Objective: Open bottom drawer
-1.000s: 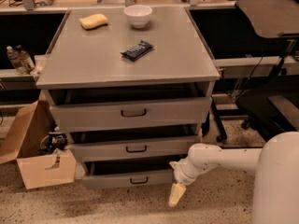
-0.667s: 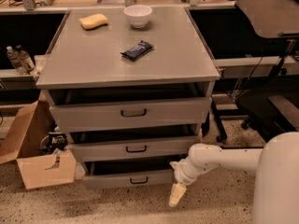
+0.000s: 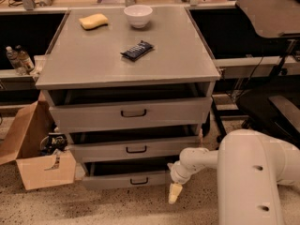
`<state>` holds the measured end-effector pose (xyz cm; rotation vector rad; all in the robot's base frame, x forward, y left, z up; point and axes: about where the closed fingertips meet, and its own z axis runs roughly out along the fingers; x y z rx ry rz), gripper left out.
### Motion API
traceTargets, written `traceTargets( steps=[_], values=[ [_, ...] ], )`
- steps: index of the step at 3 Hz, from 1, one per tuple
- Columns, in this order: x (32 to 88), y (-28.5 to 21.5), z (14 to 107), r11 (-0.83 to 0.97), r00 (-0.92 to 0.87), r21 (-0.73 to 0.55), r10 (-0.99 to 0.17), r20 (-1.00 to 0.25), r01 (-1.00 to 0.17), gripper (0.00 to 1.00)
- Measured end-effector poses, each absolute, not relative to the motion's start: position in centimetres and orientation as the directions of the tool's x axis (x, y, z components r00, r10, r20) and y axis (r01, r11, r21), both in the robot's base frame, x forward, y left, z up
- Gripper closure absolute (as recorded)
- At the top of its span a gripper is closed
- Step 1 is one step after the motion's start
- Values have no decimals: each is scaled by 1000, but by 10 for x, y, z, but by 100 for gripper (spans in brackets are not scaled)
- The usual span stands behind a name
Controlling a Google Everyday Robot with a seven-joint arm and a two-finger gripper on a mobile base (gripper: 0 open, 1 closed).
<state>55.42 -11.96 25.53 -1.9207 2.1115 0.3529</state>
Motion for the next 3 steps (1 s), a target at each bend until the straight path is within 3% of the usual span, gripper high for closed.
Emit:
traceTargets(
  steps=[2, 3],
  values=[
    [589, -129, 183, 81, -76, -2, -942, -328, -997, 0],
    [594, -126, 157, 71, -76, 27, -946, -315, -997, 16]
  ],
)
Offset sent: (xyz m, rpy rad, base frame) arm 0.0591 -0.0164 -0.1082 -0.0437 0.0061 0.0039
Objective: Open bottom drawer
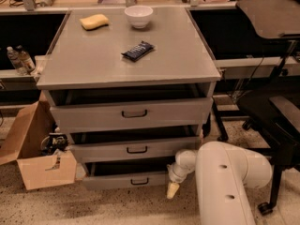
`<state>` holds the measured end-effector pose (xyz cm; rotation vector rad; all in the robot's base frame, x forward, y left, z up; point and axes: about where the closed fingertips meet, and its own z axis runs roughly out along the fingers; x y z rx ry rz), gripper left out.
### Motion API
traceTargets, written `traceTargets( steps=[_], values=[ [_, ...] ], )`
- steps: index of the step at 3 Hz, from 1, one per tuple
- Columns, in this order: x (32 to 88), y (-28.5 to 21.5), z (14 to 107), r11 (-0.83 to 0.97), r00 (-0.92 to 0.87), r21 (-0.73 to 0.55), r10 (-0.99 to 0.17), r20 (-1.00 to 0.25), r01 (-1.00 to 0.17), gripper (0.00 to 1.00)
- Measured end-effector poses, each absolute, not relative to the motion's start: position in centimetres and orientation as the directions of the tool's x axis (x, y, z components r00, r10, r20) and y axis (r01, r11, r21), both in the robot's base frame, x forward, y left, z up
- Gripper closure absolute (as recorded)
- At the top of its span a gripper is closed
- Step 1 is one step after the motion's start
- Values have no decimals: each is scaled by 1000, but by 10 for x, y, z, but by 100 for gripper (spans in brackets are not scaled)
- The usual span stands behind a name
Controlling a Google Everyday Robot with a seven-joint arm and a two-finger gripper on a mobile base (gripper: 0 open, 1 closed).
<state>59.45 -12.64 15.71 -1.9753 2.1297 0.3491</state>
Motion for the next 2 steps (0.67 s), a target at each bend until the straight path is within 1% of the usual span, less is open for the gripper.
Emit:
traceTargets(
  steps=[1, 2],
  values=[
    [594, -126, 161, 71, -76, 27, -946, -315, -997, 38],
    [594, -126, 162, 70, -74, 27, -946, -315, -997, 63]
  ],
)
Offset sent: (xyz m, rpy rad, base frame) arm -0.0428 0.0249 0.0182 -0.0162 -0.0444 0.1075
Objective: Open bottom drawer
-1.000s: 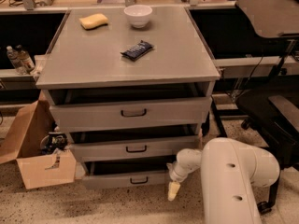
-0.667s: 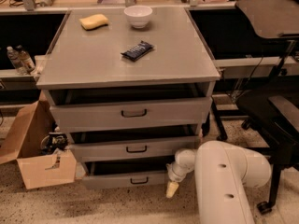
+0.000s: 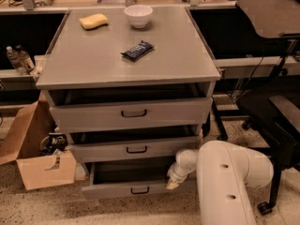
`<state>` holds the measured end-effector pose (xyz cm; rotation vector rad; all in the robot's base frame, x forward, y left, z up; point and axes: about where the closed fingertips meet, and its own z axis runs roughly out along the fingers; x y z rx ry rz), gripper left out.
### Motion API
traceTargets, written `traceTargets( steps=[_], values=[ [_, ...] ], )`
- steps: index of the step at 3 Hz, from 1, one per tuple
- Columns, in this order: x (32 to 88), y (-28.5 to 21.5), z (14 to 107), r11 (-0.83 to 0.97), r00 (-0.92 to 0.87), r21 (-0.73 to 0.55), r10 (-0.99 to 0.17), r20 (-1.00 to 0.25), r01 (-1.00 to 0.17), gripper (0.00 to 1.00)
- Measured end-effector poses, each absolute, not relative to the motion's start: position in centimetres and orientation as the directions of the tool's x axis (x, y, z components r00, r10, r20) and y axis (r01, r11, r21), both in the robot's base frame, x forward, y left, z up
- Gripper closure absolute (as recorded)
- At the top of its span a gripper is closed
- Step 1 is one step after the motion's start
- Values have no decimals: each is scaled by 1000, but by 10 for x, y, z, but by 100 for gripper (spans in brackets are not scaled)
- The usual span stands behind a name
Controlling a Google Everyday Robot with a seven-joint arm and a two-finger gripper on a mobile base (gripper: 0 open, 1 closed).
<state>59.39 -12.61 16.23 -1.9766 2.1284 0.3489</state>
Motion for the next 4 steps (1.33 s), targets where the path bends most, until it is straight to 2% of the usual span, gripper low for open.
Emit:
traceTargets(
  steps=[1, 2, 4],
  values=[
    [574, -116, 167, 25, -33, 28, -944, -329, -999, 85],
    [573, -117, 167, 25, -32, 28, -944, -329, -999, 88],
    [573, -117, 167, 25, -32, 28, -944, -329, -999, 41]
  ],
)
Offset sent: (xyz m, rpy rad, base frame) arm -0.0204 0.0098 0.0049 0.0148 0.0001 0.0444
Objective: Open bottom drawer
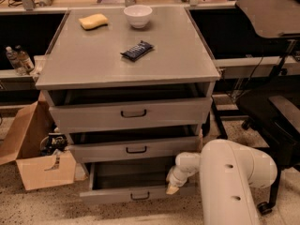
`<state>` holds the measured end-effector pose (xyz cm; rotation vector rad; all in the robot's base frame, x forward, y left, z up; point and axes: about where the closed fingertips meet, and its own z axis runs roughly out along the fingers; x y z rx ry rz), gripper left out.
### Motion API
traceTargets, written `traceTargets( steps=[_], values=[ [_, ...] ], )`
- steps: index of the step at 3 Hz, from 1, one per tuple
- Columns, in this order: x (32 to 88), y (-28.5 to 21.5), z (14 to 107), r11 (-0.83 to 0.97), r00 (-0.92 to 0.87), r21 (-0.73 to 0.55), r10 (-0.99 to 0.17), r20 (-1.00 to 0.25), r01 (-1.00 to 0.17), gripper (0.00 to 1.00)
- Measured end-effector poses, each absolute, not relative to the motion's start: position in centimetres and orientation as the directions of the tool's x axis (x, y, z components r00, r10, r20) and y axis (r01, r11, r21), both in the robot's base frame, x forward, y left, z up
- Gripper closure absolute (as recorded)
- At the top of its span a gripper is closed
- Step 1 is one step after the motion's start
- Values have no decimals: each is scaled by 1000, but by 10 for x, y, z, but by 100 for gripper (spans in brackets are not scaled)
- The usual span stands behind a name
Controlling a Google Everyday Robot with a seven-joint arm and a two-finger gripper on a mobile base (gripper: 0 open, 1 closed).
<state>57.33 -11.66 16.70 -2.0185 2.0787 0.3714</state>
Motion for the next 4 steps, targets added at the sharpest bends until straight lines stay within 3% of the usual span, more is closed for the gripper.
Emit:
traceTargets(
  steps=[2, 4],
  values=[
    [573, -117, 167, 25, -32, 28, -944, -329, -999, 0],
    [551, -114, 155, -18, -4, 62, -942, -337, -998, 0]
  ],
)
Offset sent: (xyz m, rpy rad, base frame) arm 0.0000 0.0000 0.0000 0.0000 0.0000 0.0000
